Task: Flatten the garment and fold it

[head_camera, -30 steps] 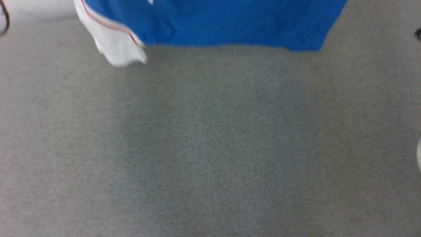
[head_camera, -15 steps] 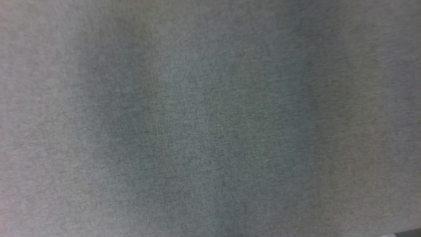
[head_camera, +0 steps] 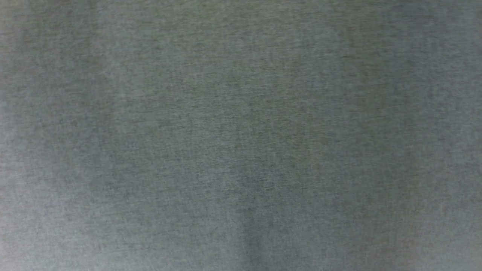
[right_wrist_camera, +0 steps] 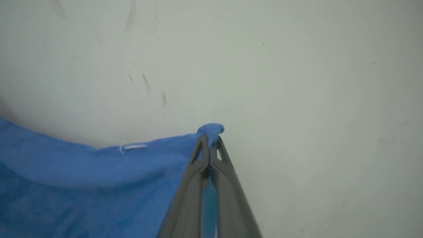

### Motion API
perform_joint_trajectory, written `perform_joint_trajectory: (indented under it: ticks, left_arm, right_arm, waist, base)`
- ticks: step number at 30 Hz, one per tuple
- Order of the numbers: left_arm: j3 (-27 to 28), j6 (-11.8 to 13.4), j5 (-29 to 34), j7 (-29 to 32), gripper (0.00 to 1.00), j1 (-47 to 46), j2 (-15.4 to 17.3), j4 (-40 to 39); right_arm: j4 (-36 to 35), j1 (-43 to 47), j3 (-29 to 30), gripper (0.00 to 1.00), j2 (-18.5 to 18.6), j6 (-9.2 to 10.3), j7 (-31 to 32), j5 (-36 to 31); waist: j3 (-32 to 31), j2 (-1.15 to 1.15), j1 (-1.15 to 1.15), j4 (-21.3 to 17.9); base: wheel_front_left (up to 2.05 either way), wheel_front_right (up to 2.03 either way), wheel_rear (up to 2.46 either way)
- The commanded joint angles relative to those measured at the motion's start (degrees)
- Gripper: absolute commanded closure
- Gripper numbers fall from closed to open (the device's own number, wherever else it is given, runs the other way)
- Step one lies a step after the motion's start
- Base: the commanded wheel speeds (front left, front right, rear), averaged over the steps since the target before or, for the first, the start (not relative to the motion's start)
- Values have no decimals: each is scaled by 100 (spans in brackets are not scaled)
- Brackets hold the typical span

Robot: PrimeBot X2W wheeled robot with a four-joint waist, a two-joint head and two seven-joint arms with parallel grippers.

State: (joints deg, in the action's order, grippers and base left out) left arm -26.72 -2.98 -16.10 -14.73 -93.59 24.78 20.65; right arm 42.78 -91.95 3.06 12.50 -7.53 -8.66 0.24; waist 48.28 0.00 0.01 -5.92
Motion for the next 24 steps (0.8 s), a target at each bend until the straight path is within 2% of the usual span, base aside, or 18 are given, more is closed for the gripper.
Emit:
perform_joint_trajectory:
  ticks: [1, 8, 11, 17, 24]
  left_arm:
    - [41, -19, 28, -26, 100, 154, 61, -87]
    - [375, 53, -207, -26, 100, 1513, 429, -919]
    - [511, 188, -383, 3, 100, 2244, 616, -1297]
    - [632, 581, -580, 189, 100, 3798, 954, -2176]
    - [667, 1159, -716, 327, 100, 5536, 1118, -3009]
  right_arm:
    - [-41, 114, -56, 100, 18, 4, -46, 105]
    - [-738, 1047, -618, 100, 331, 4, -120, 1088]
    - [-1279, 1659, -720, 100, 498, 4, -39, 1493]
    - [-2517, 3122, -539, 100, 653, 4, 280, 2073]
    - [-3723, 4756, -110, 100, 507, 4, 696, 2287]
  waist:
    - [-9, 0, -1, 75]
    - [-418, 0, -1, 108]
    - [-647, 0, -1, 111]
    - [-1063, 0, -1, 132]
    - [-1535, 0, -1, 217]
  base:
    - [0, 0, 0]
    - [0, 0, 0]
    - [0, 0, 0]
    - [0, 0, 0]
    - [0, 0, 0]
